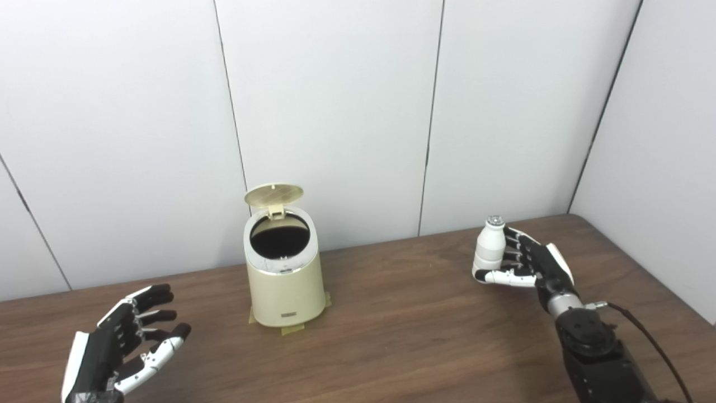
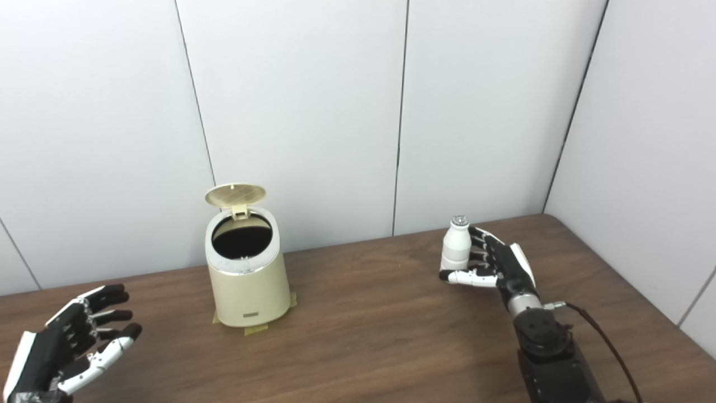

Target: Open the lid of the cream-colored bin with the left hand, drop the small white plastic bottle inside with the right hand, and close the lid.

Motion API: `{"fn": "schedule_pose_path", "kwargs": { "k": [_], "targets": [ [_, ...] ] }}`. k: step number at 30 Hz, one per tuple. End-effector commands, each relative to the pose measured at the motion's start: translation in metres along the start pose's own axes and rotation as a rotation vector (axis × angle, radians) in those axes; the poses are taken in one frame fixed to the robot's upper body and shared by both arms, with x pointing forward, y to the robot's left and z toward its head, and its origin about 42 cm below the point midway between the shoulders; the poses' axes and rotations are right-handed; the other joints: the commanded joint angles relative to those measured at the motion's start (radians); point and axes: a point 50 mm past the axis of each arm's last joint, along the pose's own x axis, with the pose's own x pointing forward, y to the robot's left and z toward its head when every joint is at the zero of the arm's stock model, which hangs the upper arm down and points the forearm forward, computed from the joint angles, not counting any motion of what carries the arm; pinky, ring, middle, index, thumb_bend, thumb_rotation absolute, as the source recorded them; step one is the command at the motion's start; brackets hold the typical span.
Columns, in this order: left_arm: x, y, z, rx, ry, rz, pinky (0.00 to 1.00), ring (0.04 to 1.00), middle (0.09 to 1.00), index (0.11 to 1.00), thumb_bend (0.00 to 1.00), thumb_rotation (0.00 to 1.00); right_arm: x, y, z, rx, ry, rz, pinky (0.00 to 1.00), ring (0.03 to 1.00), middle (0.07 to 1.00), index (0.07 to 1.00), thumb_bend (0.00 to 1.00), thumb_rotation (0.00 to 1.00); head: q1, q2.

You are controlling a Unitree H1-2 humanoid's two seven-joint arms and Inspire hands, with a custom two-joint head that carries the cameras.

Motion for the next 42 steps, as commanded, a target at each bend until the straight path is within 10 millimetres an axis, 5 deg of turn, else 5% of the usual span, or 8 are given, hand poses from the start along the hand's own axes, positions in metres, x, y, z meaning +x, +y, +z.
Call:
{"fn": "schedule_pose_path", "kwargs": {
  "k": [1, 9, 11, 13, 18, 28, 42],
  "targets": [
    [0.009, 0.003, 0.02, 0.017, -0.073, -0.001, 0.54, 0.673, 0.754, 0.755, 0.57, 0.08, 0.015, -0.004, 0.031, 0.01, -0.124, -0.03, 0.56, 0.7, 0.796, 0.796, 0.82, 0.0, 0.0, 0.003],
    [0.008, 0.002, 0.021, 0.012, -0.07, -0.002, 0.54, 0.675, 0.756, 0.757, 0.59, 0.1, 0.021, 0.008, 0.034, 0.045, -0.127, -0.061, 0.49, 0.61, 0.736, 0.754, 0.8, 0.0, 0.007, 0.008],
    [0.008, 0.002, 0.021, 0.001, -0.07, -0.002, 0.54, 0.672, 0.752, 0.754, 0.59, 0.09, 0.023, 0.011, 0.033, 0.039, -0.132, -0.089, 0.4, 0.472, 0.552, 0.643, 0.6, 0.0, 0.008, 0.009],
    [0.008, 0.002, 0.022, -0.004, -0.068, -0.002, 0.54, 0.675, 0.753, 0.754, 0.59, 0.09, 0.025, 0.012, 0.032, 0.023, -0.147, -0.106, 0.35, 0.401, 0.497, 0.587, 0.53, 0.0, 0.009, 0.01],
    [0.008, 0.002, 0.022, 0.006, -0.069, 0.002, 0.54, 0.67, 0.751, 0.751, 0.59, 0.09, 0.027, 0.015, 0.03, -0.004, -0.191, -0.136, 0.29, 0.374, 0.49, 0.536, 0.51, 0.0, 0.009, 0.01],
    [0.01, 0.0, 0.021, 0.007, -0.079, -0.012, 0.53, 0.666, 0.755, 0.738, 0.59, 0.1, 0.022, 0.017, 0.044, -0.034, -0.292, -0.158, 0.32, 0.379, 0.483, 0.541, 0.51, 0.0, 0.022, 0.011],
    [0.014, -0.01, 0.012, 0.004, -0.082, -0.027, 0.52, 0.653, 0.738, 0.727, 0.61, 0.03, -0.02, 0.071, 0.163, -0.018, -0.614, 0.027, 0.33, 0.401, 0.483, 0.523, 0.52, 0.0, 0.11, -0.014]
  ]
}}
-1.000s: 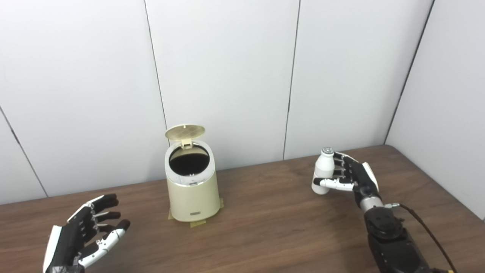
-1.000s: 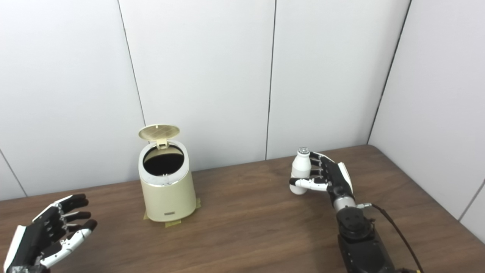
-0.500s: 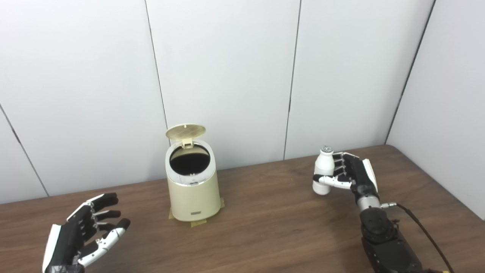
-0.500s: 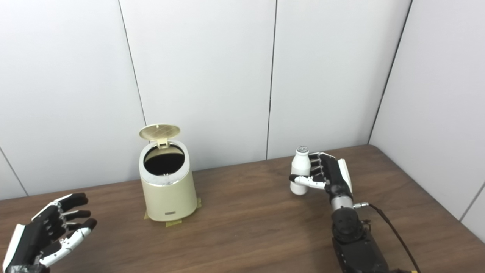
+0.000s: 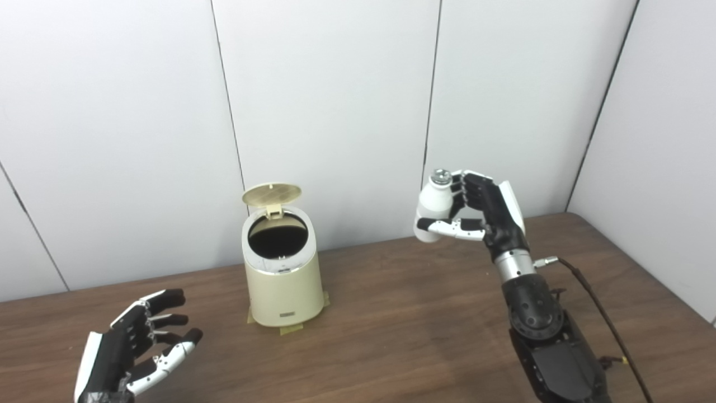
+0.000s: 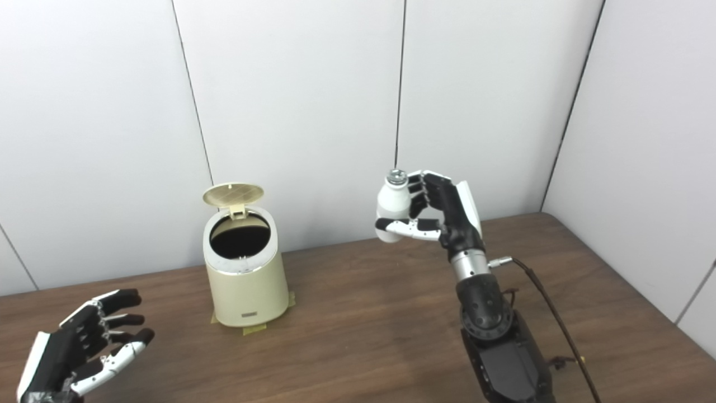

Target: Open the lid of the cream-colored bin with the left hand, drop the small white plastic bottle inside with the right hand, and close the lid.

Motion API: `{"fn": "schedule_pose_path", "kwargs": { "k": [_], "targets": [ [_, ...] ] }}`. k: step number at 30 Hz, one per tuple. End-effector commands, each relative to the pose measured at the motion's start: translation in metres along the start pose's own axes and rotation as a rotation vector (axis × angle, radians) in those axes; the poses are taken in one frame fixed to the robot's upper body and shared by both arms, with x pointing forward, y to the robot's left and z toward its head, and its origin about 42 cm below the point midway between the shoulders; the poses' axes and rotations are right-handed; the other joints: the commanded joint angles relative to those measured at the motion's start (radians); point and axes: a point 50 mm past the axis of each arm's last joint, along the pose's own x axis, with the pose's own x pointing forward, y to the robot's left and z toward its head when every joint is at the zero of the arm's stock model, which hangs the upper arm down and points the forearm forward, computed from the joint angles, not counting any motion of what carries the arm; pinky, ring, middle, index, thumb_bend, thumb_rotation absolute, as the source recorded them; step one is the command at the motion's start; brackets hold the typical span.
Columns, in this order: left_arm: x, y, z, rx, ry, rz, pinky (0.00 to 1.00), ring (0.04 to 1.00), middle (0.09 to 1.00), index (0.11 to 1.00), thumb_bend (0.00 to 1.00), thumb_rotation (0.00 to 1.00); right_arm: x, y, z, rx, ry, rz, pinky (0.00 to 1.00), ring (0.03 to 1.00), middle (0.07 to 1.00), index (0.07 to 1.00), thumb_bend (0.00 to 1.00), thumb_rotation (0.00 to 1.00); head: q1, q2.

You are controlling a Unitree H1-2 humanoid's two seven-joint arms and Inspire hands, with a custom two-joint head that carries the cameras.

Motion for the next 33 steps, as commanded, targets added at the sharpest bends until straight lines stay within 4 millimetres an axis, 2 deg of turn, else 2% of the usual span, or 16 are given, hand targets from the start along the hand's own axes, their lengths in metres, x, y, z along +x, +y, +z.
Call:
{"fn": "schedule_pose_path", "kwargs": {
  "k": [1, 7, 12, 15, 21, 33],
  "targets": [
    [0.014, -0.001, 0.014, 0.01, -0.086, 0.004, 0.52, 0.651, 0.736, 0.726, 0.61, 0.04, 0.021, 0.004, 0.035, -0.002, -0.124, 0.019, 0.33, 0.4, 0.481, 0.529, 0.52, 0.0, 0.012, -0.002],
    [0.014, -0.01, 0.01, -0.004, -0.071, 0.001, 0.53, 0.652, 0.746, 0.739, 0.64, 0.1, 0.032, 0.037, 0.065, 0.093, -0.186, 0.108, 0.33, 0.405, 0.48, 0.517, 0.52, 0.0, 0.077, -0.013],
    [0.014, -0.019, 0.009, -0.005, -0.069, 0.004, 0.53, 0.658, 0.746, 0.743, 0.64, 0.11, 0.032, 0.063, 0.085, 0.132, -0.174, 0.121, 0.34, 0.415, 0.482, 0.501, 0.52, 0.0, 0.132, -0.016],
    [0.015, -0.024, 0.008, -0.009, -0.076, 0.004, 0.54, 0.662, 0.75, 0.741, 0.64, 0.11, 0.031, 0.085, 0.096, 0.179, -0.166, 0.138, 0.32, 0.395, 0.486, 0.522, 0.52, 0.0, 0.157, -0.017],
    [0.015, -0.032, 0.01, -0.025, -0.079, 0.002, 0.55, 0.67, 0.745, 0.738, 0.65, 0.11, 0.035, 0.113, 0.102, 0.23, -0.137, 0.158, 0.31, 0.392, 0.48, 0.522, 0.52, 0.0, 0.197, -0.015],
    [0.013, -0.041, 0.015, -0.044, -0.079, 0.005, 0.59, 0.681, 0.747, 0.738, 0.64, 0.11, 0.049, 0.143, 0.11, 0.221, -0.104, 0.23, 0.34, 0.403, 0.472, 0.52, 0.52, 0.0, 0.228, -0.012]
  ]
}}
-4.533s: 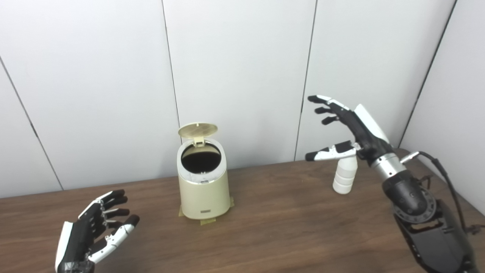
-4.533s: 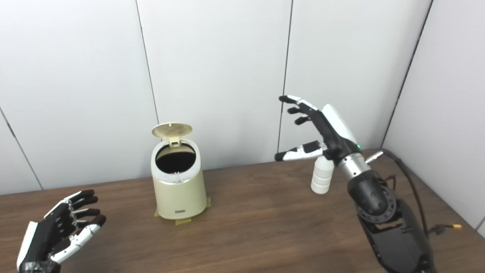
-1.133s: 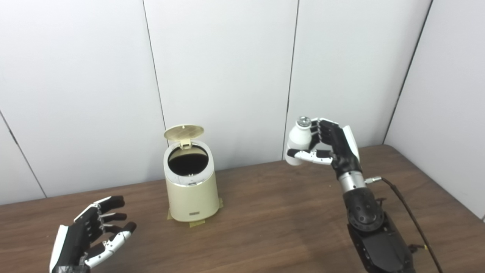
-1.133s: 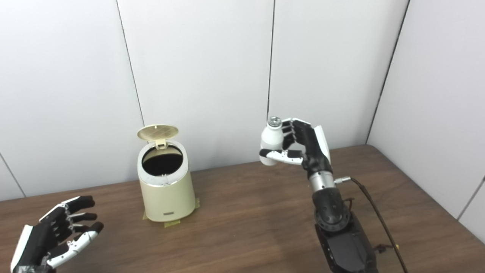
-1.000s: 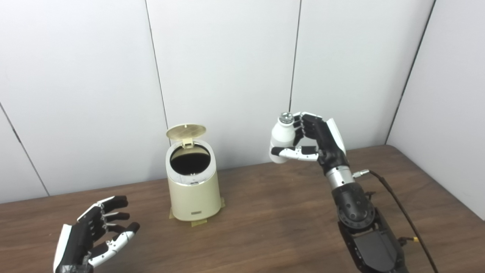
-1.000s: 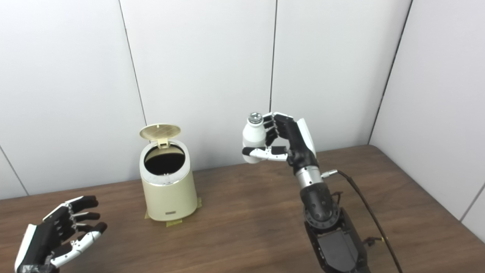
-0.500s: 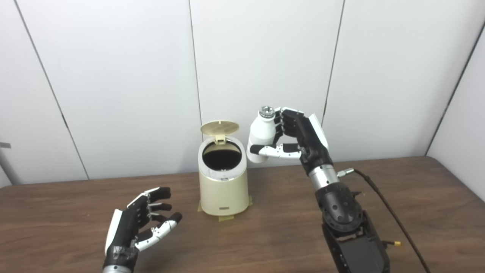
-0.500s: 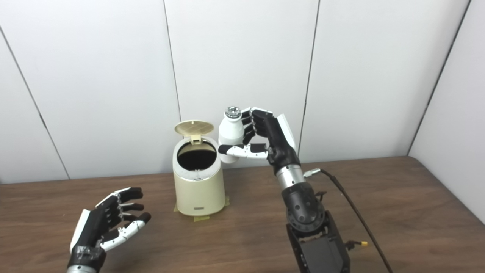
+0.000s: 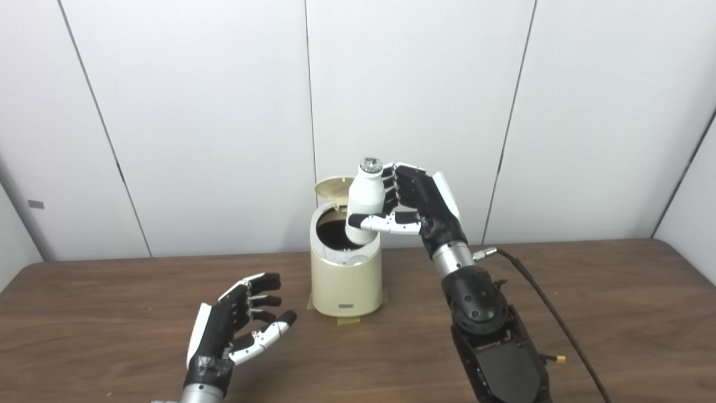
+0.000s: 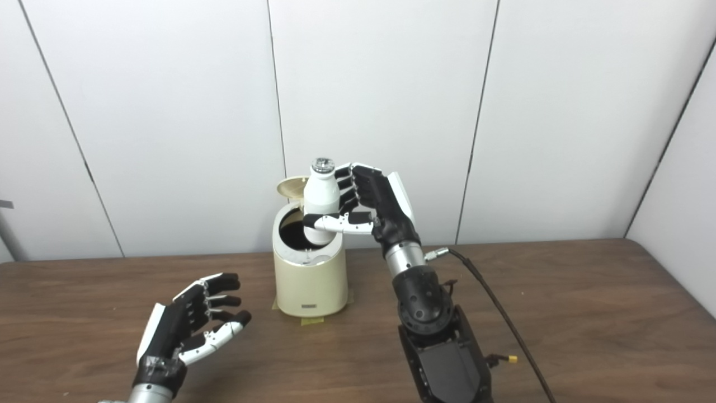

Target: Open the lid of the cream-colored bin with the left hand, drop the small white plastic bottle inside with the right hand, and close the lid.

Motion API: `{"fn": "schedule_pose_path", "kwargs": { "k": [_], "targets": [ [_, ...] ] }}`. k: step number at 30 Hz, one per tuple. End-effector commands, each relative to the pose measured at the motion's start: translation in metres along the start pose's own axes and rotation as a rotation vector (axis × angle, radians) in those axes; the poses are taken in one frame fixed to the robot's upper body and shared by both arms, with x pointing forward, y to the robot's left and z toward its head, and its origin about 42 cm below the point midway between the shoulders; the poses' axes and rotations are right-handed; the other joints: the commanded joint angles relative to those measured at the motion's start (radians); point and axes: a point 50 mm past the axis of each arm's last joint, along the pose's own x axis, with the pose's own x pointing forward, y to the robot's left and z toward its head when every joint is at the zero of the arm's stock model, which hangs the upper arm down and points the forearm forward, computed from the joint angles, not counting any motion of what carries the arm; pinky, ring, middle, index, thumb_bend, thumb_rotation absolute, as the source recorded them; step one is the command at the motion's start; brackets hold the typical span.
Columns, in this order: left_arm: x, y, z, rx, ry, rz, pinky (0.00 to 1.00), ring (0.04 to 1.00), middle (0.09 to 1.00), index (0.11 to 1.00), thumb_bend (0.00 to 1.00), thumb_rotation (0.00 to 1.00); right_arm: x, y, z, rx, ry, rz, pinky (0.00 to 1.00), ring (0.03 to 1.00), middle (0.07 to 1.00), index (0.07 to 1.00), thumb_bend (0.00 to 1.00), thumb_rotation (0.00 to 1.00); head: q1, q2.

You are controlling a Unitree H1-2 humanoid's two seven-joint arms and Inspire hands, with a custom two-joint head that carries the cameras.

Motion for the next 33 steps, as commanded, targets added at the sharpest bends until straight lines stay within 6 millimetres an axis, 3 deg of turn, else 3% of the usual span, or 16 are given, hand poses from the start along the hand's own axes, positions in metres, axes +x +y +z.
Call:
{"fn": "schedule_pose_path", "kwargs": {
  "k": [1, 14, 19, 24, 33],
  "targets": [
    [0.012, -0.001, 0.023, 0.0, -0.096, 0.017, 0.59, 0.682, 0.746, 0.737, 0.64, 0.11, 0.022, 0.001, 0.034, -0.004, -0.125, 0.007, 0.34, 0.4, 0.471, 0.523, 0.52, 0.0, 0.001, 0.001],
    [0.009, -0.009, 0.025, -0.009, -0.107, 0.01, 0.57, 0.672, 0.744, 0.738, 0.64, 0.09, 0.047, 0.009, 0.027, -0.049, -0.138, 0.025, 0.3, 0.377, 0.467, 0.534, 0.51, 0.0, 0.028, -0.013],
    [0.009, -0.011, 0.025, -0.015, -0.11, 0.004, 0.57, 0.675, 0.749, 0.735, 0.64, 0.09, 0.056, 0.009, 0.024, -0.069, -0.156, 0.028, 0.41, 0.393, 0.464, 0.532, 0.52, 0.0, 0.035, -0.013],
    [0.008, -0.011, 0.026, -0.012, -0.112, 0.001, 0.56, 0.67, 0.75, 0.735, 0.64, 0.09, 0.062, 0.009, 0.021, -0.043, -0.167, 0.034, 0.33, 0.384, 0.477, 0.534, 0.51, 0.0, 0.037, -0.005],
    [0.008, -0.011, 0.028, -0.012, -0.113, -0.001, 0.56, 0.67, 0.752, 0.738, 0.63, 0.09, 0.066, 0.009, 0.015, -0.041, -0.195, 0.061, 0.32, 0.403, 0.486, 0.535, 0.49, 0.0, 0.039, 0.007]
  ]
}}
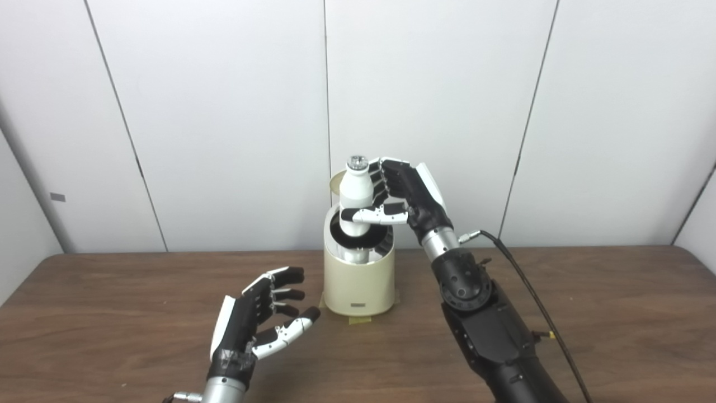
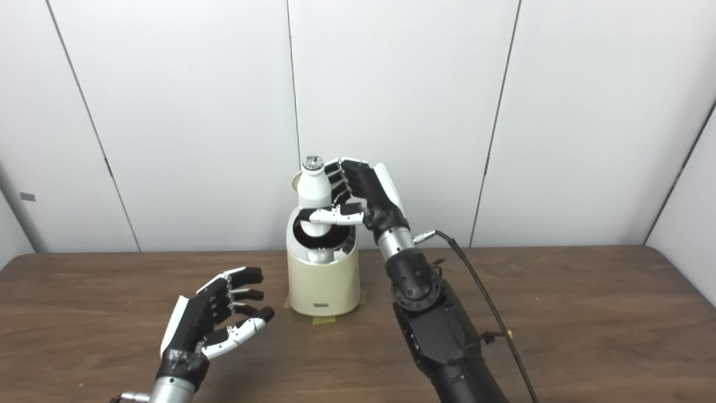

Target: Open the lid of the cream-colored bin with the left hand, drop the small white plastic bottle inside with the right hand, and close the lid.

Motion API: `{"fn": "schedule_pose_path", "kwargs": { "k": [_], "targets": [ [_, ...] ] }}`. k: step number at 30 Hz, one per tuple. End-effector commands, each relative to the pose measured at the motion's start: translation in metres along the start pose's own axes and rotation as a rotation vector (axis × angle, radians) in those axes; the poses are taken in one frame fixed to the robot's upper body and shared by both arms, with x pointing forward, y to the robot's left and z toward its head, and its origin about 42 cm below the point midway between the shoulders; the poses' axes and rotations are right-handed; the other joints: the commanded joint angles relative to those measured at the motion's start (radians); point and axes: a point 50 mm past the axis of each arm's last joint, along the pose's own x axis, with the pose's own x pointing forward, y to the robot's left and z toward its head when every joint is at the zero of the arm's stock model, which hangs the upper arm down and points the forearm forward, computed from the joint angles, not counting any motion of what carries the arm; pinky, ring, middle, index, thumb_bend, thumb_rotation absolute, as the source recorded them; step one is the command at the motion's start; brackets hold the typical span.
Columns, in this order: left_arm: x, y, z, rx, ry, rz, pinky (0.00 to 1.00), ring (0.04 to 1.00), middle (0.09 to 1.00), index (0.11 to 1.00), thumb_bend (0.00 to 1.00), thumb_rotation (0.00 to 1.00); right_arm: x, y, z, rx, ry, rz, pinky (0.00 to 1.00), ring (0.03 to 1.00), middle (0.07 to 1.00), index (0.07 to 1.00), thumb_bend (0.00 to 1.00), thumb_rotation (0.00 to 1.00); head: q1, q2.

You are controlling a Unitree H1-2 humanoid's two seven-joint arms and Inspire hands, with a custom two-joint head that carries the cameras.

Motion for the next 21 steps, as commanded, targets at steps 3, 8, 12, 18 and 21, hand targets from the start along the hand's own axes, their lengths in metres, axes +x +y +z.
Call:
{"fn": "schedule_pose_path", "kwargs": {
  "k": [3, 8, 12, 18, 21],
  "targets": [
    [0.01, 0.0, 0.021, 0.005, -0.088, 0.007, 0.56, 0.67, 0.751, 0.738, 0.63, 0.08, 0.024, -0.013, 0.031, -0.034, -0.153, -0.009, 0.33, 0.402, 0.488, 0.53, 0.5, 0.0, 0.001, 0.003],
    [0.009, -0.001, 0.022, 0.002, -0.082, 0.004, 0.56, 0.667, 0.752, 0.74, 0.63, 0.08, 0.022, -0.016, 0.024, -0.067, -0.168, 0.006, 0.36, 0.407, 0.481, 0.519, 0.5, 0.0, 0.001, 0.011],
    [0.009, 0.0, 0.023, 0.007, -0.082, 0.001, 0.56, 0.667, 0.753, 0.74, 0.63, 0.08, 0.02, -0.018, 0.021, -0.072, -0.183, 0.014, 0.39, 0.415, 0.479, 0.509, 0.5, 0.0, -0.001, 0.013],
    [0.009, 0.0, 0.023, 0.004, -0.088, -0.004, 0.55, 0.663, 0.752, 0.737, 0.63, 0.08, 0.02, -0.02, 0.019, -0.103, -0.168, 0.033, 0.4, 0.432, 0.489, 0.496, 0.5, 0.0, -0.001, 0.018],
    [0.01, 0.0, 0.023, 0.008, -0.086, -0.006, 0.54, 0.661, 0.752, 0.734, 0.63, 0.08, 0.02, -0.02, 0.019, -0.14, -0.142, 0.082, 0.41, 0.43, 0.531, 0.504, 0.51, 0.0, -0.002, 0.019]
  ]
}}
